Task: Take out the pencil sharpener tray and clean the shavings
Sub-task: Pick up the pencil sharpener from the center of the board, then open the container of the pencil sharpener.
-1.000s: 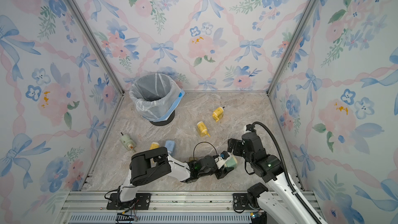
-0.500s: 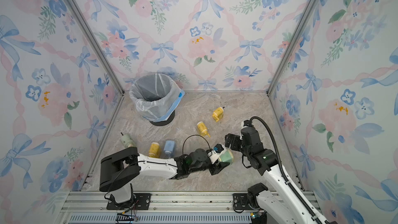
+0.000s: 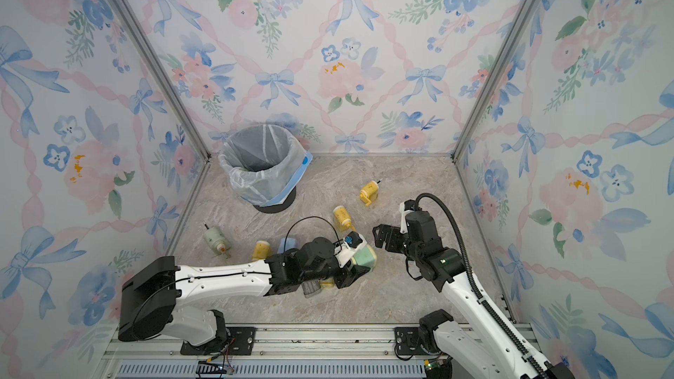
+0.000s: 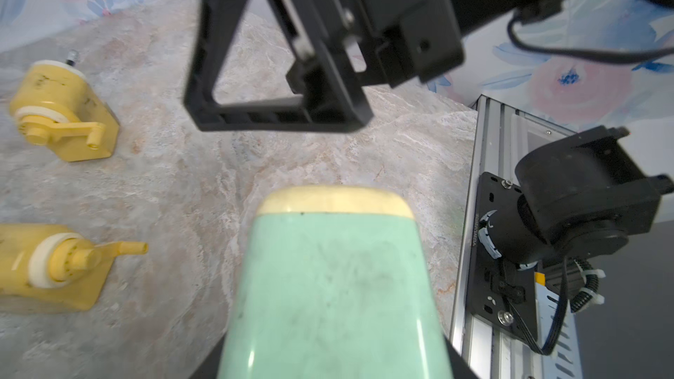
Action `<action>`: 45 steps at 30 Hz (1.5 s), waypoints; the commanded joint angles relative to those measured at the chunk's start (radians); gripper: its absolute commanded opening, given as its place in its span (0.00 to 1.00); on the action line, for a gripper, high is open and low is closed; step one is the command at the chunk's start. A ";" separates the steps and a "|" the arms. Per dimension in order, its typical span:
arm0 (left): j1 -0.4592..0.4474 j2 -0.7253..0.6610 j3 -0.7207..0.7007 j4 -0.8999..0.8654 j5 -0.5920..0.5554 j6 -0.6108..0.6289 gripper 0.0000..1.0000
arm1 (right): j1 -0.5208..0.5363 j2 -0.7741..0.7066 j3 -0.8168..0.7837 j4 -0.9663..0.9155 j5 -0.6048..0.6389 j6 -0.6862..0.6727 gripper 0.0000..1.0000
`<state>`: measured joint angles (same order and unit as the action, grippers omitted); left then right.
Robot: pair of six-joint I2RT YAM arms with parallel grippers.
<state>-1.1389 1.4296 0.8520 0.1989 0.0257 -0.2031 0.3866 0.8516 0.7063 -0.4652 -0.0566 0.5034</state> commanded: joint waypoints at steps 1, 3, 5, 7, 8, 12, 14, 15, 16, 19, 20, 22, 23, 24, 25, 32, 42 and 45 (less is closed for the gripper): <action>0.057 -0.109 -0.015 -0.062 0.068 -0.011 0.13 | -0.006 -0.001 0.033 0.014 -0.046 -0.034 0.97; 0.092 -0.167 -0.033 -0.074 0.103 -0.020 0.13 | -0.006 -0.009 0.028 0.024 -0.067 -0.040 0.97; 0.124 -0.222 -0.052 -0.085 0.135 -0.028 0.14 | -0.009 -0.017 0.024 0.032 -0.090 -0.044 0.97; 0.165 -0.282 -0.073 -0.093 0.176 -0.039 0.15 | -0.008 -0.019 0.022 0.047 -0.128 -0.045 0.97; 0.184 -0.305 -0.079 -0.099 0.198 -0.042 0.15 | -0.006 -0.019 0.022 0.055 -0.143 -0.046 0.97; 0.250 -0.375 -0.095 -0.113 0.291 -0.046 0.14 | -0.005 -0.006 0.031 0.088 -0.226 -0.049 0.97; 0.267 -0.398 -0.103 -0.115 0.334 -0.026 0.14 | -0.002 0.001 0.034 0.108 -0.262 -0.052 0.97; 0.274 -0.406 -0.108 -0.116 0.350 -0.019 0.14 | 0.002 0.004 0.037 0.114 -0.273 -0.052 0.97; 0.283 -0.410 -0.112 -0.118 0.368 -0.015 0.14 | 0.007 0.007 0.040 0.115 -0.278 -0.054 0.97; 0.327 -0.425 -0.123 -0.125 0.452 -0.022 0.13 | 0.038 0.007 0.052 0.117 -0.297 -0.076 0.99; 0.349 -0.430 -0.125 -0.126 0.490 -0.029 0.12 | 0.053 0.007 0.057 0.116 -0.301 -0.087 1.00; 0.397 -0.441 -0.132 -0.132 0.575 -0.041 0.11 | 0.068 0.005 0.063 0.116 -0.338 -0.101 1.00; 0.421 -0.449 -0.136 -0.134 0.621 -0.045 0.10 | 0.074 0.003 0.067 0.119 -0.370 -0.108 1.00; 0.442 -0.456 -0.141 -0.133 0.663 -0.045 0.08 | 0.081 0.001 0.071 0.124 -0.405 -0.116 0.99; 0.455 -0.462 -0.145 -0.133 0.691 -0.044 0.07 | 0.087 -0.002 0.074 0.130 -0.436 -0.124 0.99; 0.481 -0.472 -0.154 -0.131 0.870 -0.041 0.00 | 0.135 0.006 0.123 0.151 -0.645 -0.153 0.96; 0.510 -0.495 -0.146 -0.131 1.024 -0.041 0.00 | 0.231 0.047 0.279 -0.066 -0.777 -0.281 0.78; 0.524 -0.496 -0.144 -0.127 1.049 -0.048 0.00 | 0.263 0.041 0.280 -0.058 -0.777 -0.267 0.77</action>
<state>-0.6289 0.9516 0.7029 0.0460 0.9958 -0.2405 0.6216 0.8970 0.9691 -0.4648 -0.7990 0.2615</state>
